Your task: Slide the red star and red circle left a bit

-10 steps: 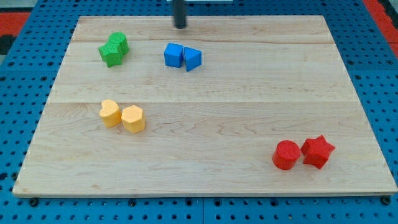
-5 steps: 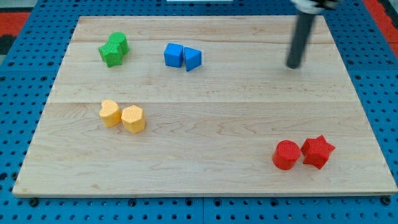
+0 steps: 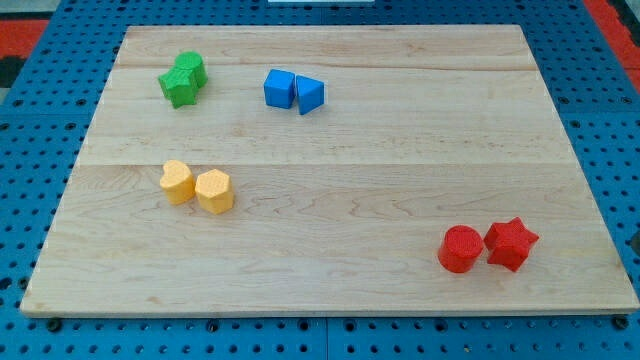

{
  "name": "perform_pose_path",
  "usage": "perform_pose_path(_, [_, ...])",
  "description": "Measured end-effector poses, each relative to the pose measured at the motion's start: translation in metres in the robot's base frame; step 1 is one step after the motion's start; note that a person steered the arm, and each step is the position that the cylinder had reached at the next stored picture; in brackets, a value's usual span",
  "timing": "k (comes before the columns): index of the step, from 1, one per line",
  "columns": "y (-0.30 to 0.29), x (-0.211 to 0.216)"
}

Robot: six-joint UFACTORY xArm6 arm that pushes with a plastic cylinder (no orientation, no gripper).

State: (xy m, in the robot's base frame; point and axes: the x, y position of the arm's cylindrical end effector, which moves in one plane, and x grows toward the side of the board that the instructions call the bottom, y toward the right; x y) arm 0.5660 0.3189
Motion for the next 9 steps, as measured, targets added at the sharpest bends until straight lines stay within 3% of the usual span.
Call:
perform_pose_path(3, [-0.102,0.004])
perform_pose_path(4, [-0.111,-0.001])
perform_pose_path(5, [-0.12,-0.033])
perform_pose_path(9, [-0.191,-0.047])
